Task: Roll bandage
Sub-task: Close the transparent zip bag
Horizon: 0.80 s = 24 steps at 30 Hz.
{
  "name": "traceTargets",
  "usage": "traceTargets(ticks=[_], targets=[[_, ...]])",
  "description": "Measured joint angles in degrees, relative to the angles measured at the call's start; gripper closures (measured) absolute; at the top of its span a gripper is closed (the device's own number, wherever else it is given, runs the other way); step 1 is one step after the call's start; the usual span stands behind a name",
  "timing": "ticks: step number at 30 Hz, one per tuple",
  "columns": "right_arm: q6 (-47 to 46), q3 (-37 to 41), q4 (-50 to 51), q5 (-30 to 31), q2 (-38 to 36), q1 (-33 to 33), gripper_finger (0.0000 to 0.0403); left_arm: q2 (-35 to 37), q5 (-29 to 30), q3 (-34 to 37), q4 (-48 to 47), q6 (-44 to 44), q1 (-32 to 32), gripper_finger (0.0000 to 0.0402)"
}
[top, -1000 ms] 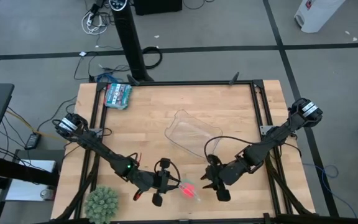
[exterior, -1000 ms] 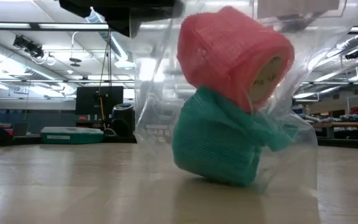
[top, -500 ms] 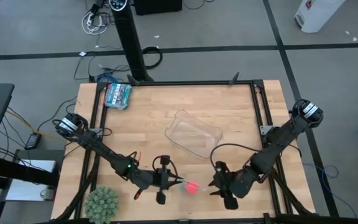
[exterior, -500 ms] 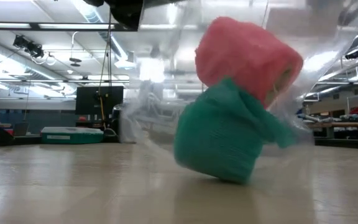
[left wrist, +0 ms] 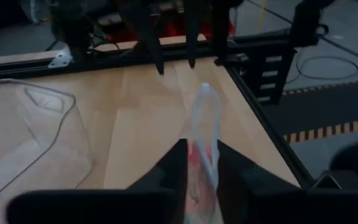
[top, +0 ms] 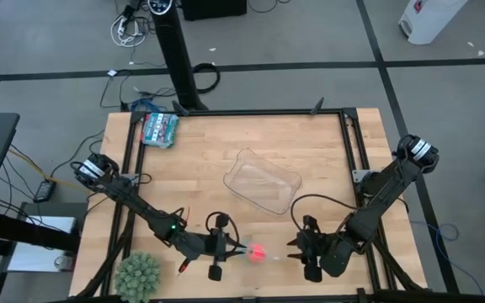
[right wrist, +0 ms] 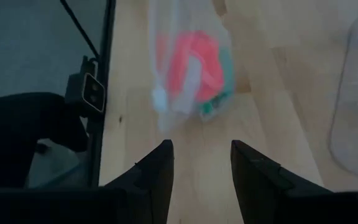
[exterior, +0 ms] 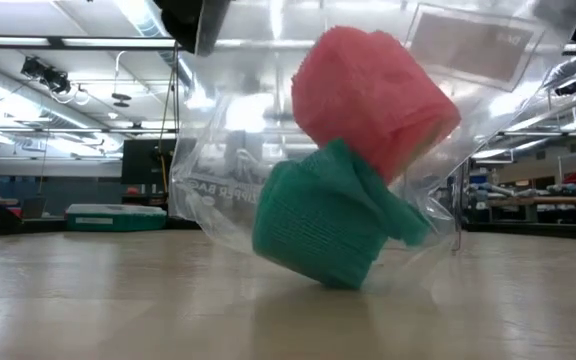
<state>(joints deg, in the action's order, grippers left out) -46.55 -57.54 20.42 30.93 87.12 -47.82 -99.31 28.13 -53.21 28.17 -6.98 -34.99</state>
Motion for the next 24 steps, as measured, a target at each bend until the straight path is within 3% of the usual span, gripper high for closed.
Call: traceTargets(ticks=[5, 11, 16, 24], targets=[[-5.5, 5.2, -5.8, 2.5, 0.8, -0.2, 0.0254, 0.0, 1.2, 0.0, -0.1, -2.3, 0.5, 0.0268], [-1.0, 6.8, -14.9, 2.5, 6.2, 2.1, 0.0254, -2.7, 2.9, 0.0, -0.9, -2.4, 1.2, 0.0254], [6.2, 6.8, -20.6, 6.3, 9.7, 4.3, 0.0254, -4.3, 10.0, 0.0, -1.2, -2.2, 1.7, 0.0256], [6.0, 6.8, -23.2, 6.5, 15.4, 8.5, 0.0254, -4.3, 23.8, -0.2, -0.5, -1.0, 1.5, 0.0256]])
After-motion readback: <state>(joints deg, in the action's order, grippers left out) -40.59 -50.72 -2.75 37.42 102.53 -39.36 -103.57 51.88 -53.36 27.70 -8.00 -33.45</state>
